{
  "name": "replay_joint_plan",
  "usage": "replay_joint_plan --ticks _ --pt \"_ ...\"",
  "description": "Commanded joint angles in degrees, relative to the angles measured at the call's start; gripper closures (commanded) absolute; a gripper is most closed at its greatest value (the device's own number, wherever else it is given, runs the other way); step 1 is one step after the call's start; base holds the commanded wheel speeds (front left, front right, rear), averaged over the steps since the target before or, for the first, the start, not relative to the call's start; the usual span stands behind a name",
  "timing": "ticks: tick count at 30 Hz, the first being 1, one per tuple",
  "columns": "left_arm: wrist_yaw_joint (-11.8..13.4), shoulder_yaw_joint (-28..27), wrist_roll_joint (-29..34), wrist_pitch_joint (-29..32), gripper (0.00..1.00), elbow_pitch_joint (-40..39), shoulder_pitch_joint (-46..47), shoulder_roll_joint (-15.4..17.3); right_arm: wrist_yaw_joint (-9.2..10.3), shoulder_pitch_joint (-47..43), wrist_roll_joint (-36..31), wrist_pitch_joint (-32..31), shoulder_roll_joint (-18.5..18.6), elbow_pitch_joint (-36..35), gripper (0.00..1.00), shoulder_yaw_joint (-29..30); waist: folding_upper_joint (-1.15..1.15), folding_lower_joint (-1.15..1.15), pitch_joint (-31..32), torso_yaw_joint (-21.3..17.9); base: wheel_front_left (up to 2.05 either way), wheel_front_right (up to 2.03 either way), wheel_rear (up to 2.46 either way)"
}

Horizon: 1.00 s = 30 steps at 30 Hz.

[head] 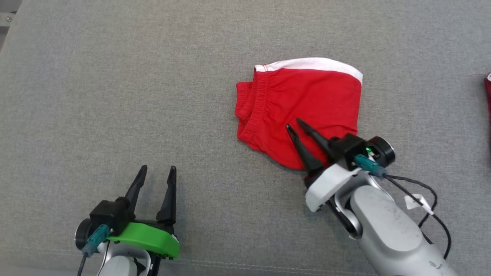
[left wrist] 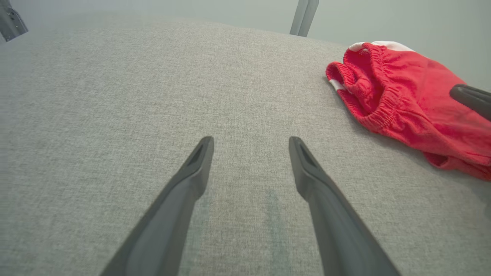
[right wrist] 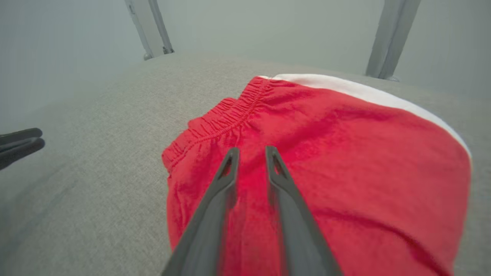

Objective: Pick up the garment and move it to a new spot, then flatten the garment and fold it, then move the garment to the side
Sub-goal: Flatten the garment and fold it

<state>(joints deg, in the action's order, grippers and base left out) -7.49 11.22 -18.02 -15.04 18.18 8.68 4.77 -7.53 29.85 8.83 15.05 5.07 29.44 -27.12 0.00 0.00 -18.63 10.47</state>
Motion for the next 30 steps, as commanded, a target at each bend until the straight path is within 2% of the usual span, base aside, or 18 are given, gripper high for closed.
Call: replay_joint_plan --ticks 1,2,5,7,10,13,15,17,18,19,23,29,30 --pt "-0.01 -0.92 0.45 -0.13 0.00 -0.67 -1.06 0.26 0.10 -1.97 2.54 0.02 0.96 -1.39 0.00 2.03 0.00 0.00 0.94 -1.07 0.00 0.00 0.00" --pt "-0.01 -1.27 0.56 -0.13 0.00 -0.96 -1.34 0.28 0.09 -2.67 4.46 -1.32 1.37 -2.27 0.00 2.98 0.00 0.00 1.22 -1.30 0.00 0.00 0.00" --pt "-0.01 -2.72 1.23 -0.13 0.00 -2.66 -2.27 0.05 0.08 -5.41 14.11 -12.29 2.92 -6.12 0.00 9.55 0.00 0.00 1.81 -1.98 0.00 0.00 0.00" --pt "-0.01 -3.14 1.39 -0.13 0.00 -3.14 -2.48 -0.14 0.05 -5.52 18.12 -18.48 3.42 -7.61 0.00 13.81 0.00 0.00 1.84 -2.20 0.00 0.00 0.00" --pt "-0.01 -3.11 1.67 -0.13 0.00 -3.21 -2.32 -0.37 0.04 -4.77 23.53 -27.57 2.10 -8.17 0.00 19.43 0.00 0.00 1.80 -2.13 0.00 0.00 0.00" --pt "-0.01 -2.50 1.80 -0.13 0.00 -2.93 -1.77 -0.65 0.04 -3.08 26.16 -34.22 1.43 -8.72 0.00 23.38 0.00 0.00 1.82 -1.46 0.00 0.00 0.00" --pt "-0.01 -2.52 1.74 -0.13 0.00 -2.80 -1.73 -0.79 0.04 -2.65 26.27 -35.73 1.14 -10.04 0.00 25.29 0.00 0.00 2.05 -0.81 0.00 0.00 0.00" --pt "-0.01 -2.74 1.76 -0.14 0.00 -2.85 -1.92 -0.88 0.04 -2.66 25.54 -35.76 1.01 -11.35 0.00 25.47 0.00 0.00 2.27 -0.55 0.00 0.00 0.00" --pt "-0.01 -3.35 1.90 -0.14 0.00 -3.06 -2.66 -1.02 0.03 -3.66 22.03 -33.23 2.47 -15.23 0.00 24.07 0.00 0.00 2.93 -0.26 0.00 0.00 0.00" --pt "-0.01 -3.35 1.90 -0.14 0.00 -3.06 -2.66 -1.02 0.03 -3.66 22.03 -33.23 2.47 -15.23 0.00 24.07 0.00 0.00 2.93 -0.26 0.00 0.00 0.00" --pt "-0.01 -5.12 2.19 -0.14 0.00 -3.45 -4.69 -1.21 0.05 -8.78 11.53 -22.81 5.47 -20.96 0.00 21.91 0.00 0.00 5.10 -0.75 0.00 0.00 0.00" --pt "-0.01 -8.32 2.73 -0.14 0.00 -3.34 -7.37 -1.30 0.09 -18.56 7.46 -12.95 4.09 -23.24 0.00 24.89 0.00 0.00 8.77 -2.32 0.00 0.00 0.00" --pt "-0.01 -9.45 2.84 -0.13 0.00 -3.58 -8.16 -1.35 0.09 -21.71 5.25 -8.70 4.06 -23.02 0.00 26.57 0.00 0.00 9.97 -2.77 0.00 0.00 0.00"
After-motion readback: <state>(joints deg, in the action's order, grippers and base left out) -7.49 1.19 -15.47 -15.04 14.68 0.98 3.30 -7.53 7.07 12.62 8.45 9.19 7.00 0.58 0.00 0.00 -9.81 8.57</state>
